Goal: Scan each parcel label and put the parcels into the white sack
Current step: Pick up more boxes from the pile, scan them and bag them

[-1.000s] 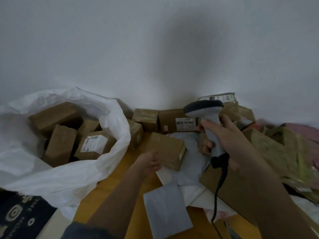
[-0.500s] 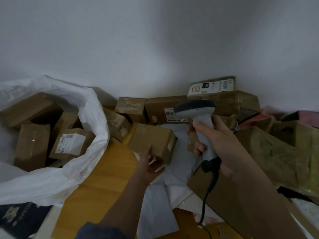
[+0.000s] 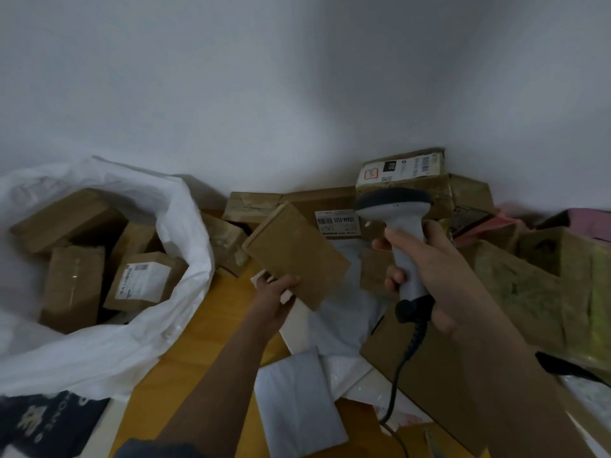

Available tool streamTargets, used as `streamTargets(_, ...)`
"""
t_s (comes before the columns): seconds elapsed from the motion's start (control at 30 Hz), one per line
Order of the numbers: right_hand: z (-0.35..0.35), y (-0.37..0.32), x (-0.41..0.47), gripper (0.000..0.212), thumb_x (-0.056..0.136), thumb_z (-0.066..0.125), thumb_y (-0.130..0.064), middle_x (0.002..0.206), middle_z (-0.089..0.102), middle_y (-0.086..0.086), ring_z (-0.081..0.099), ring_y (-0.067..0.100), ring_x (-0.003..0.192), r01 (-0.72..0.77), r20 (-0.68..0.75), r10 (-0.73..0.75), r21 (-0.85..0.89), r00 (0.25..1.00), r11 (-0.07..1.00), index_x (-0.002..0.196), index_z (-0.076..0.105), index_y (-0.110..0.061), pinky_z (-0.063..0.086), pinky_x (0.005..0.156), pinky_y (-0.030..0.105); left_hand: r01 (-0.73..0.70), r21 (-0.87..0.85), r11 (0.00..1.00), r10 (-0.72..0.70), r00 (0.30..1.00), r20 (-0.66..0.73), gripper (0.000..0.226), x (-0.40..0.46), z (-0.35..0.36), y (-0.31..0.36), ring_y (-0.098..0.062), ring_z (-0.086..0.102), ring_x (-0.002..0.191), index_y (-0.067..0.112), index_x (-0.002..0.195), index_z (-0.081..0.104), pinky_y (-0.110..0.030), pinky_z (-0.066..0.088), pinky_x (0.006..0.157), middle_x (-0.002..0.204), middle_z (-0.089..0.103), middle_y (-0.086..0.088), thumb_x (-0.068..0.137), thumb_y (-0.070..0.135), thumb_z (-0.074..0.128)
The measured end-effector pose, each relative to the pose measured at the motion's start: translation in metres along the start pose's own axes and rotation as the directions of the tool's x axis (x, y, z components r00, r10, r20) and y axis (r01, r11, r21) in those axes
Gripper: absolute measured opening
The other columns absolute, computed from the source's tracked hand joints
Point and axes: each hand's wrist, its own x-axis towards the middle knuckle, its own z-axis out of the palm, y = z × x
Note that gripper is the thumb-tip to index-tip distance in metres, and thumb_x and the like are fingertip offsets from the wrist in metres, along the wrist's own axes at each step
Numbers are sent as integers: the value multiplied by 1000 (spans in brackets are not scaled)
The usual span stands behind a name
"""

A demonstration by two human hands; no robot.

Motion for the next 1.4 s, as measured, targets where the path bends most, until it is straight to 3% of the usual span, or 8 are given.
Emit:
streamTargets(0.1,4,0,-8,28,93,65,-20,91,66,10,45,10,41,10,-43,-8,33,999,999,116,49,-15,46,42,25,-389,394,833,408,912,37,87,-18,0,16,-9,53,113,18,137,27,-24,51,85,134,45,-1,72,3,83)
streamTargets(0.2,9,2,-17,37,90,68,-27,82,62,4,46,10,44,12,-73,-8,50,997,999,119,47,-18,47,44,25,-743,625,240,811,507,291,94,-38,-6,31,-7,42,121,20,131,28,-15,38,102,135,38,-4,59,26,88)
streamTargets(0.3,15,4,-29,48,86,70,-37,83,58,3,48,10,46,-1,-70,2,11,998,1000,123,44,-21,48,44,24,-764,595,-250,850,120,512,82,-53,-11,47,-29,40,130,6,130,33,-28,32,114,133,43,-26,71,38,79)
streamTargets(0.67,37,18,-62,77,74,77,-47,98,58,12,53,12,51,-34,-24,32,-95,999,995,134,34,-26,51,47,25,-613,480,-628,703,-182,688,74,-85,-40,65,-47,34,136,9,125,35,-61,37,108,140,36,-24,73,9,87)
streamTargets(0.87,42,23,-75,75,74,80,-38,97,57,10,52,13,57,21,2,-21,-107,1000,994,133,37,-20,51,48,25,-629,414,-658,621,-142,771,56,-107,-52,81,-39,33,139,10,128,34,-57,37,109,142,35,-20,92,42,62)
streamTargets(1.17,31,7,-91,84,64,89,-30,112,50,-9,55,8,96,398,252,-320,-718,913,571,123,29,-26,50,71,21,-686,633,-358,582,367,726,105,-142,-59,111,-14,20,143,26,145,25,-44,22,118,152,29,0,63,64,78)
streamTargets(1.27,36,4,-104,81,64,89,-31,111,53,-13,61,7,96,490,419,-254,-754,872,438,122,33,-28,56,77,25,-697,706,-126,361,630,688,120,-140,-57,115,-9,9,145,46,144,13,-49,13,122,155,17,14,51,56,89)
streamTargets(1.4,39,5,-117,74,65,89,-32,112,55,-15,64,5,94,582,537,-227,-723,812,372,116,35,-38,58,80,23,-687,725,-36,-14,726,687,108,-144,-59,110,-13,27,141,61,136,12,-42,37,113,146,28,19,60,48,88)
